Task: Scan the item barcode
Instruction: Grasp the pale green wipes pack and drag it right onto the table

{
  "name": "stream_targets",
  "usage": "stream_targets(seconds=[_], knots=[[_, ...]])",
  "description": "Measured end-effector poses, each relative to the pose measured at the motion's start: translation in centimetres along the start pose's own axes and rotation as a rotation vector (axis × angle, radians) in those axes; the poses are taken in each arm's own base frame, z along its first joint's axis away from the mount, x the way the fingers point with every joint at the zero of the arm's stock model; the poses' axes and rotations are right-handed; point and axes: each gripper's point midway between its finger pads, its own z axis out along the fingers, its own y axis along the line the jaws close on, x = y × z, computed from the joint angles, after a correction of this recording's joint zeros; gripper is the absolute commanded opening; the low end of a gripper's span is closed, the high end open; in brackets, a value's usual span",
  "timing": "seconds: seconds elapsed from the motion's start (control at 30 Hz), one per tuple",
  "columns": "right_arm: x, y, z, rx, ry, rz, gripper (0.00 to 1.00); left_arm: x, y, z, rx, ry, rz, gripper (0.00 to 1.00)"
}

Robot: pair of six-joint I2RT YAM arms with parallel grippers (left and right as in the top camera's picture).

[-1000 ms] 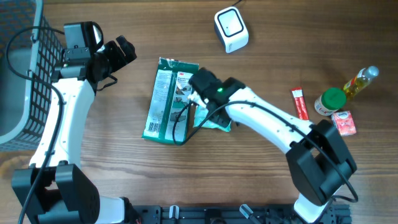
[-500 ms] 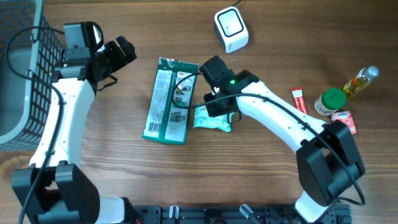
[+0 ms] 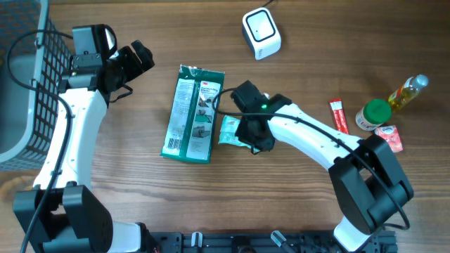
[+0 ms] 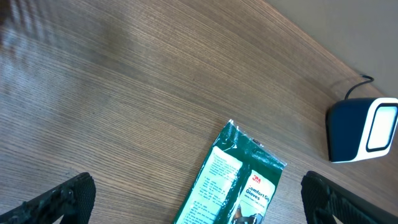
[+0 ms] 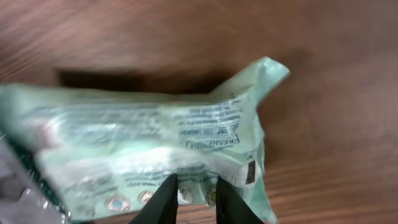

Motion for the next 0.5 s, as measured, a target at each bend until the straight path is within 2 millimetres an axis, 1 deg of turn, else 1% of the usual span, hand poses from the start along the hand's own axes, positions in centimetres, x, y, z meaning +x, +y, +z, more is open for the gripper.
stream_targets(seconds=[0.07, 0.13, 0.23, 0.27, 0.33, 0.43, 0.5], knots=[[0.2, -0.3, 0.1, -0.003, -0.004, 0.070, 0.20, 0.0, 0.0, 0.0, 0.000, 0.000, 0.000, 1.00], [0.1, -0.7, 0.1, 0.012, -0.018, 0.100, 0.19, 0.0, 0.0, 0.0, 0.000, 0.000, 0.000, 1.00], [-0.5, -1.1, 0.1, 0.034, -0.057, 0.096, 0.20, 0.0, 0.0, 0.0, 0.000, 0.000, 0.000, 1.00], [-0.6, -1.2, 0.0, 0.038, -0.064, 0.088, 0.22, 0.0, 0.0, 0.0, 0.000, 0.000, 0.000, 1.00], [-0.7, -1.3, 0.0, 0.040, -0.065, 0.054, 0.31, 0.0, 0.0, 0.0, 0.000, 0.000, 0.000, 1.00], [-0.8, -1.5, -0.3, 0.055, -0.057, -0.009, 0.38, 0.0, 0.0, 0.0, 0.000, 0.000, 0.000, 1.00], [-1.2, -1.4, -1.2, 0.064, -0.045, -0.060, 0.48, 0.0, 0.0, 0.0, 0.000, 0.000, 0.000, 1.00]])
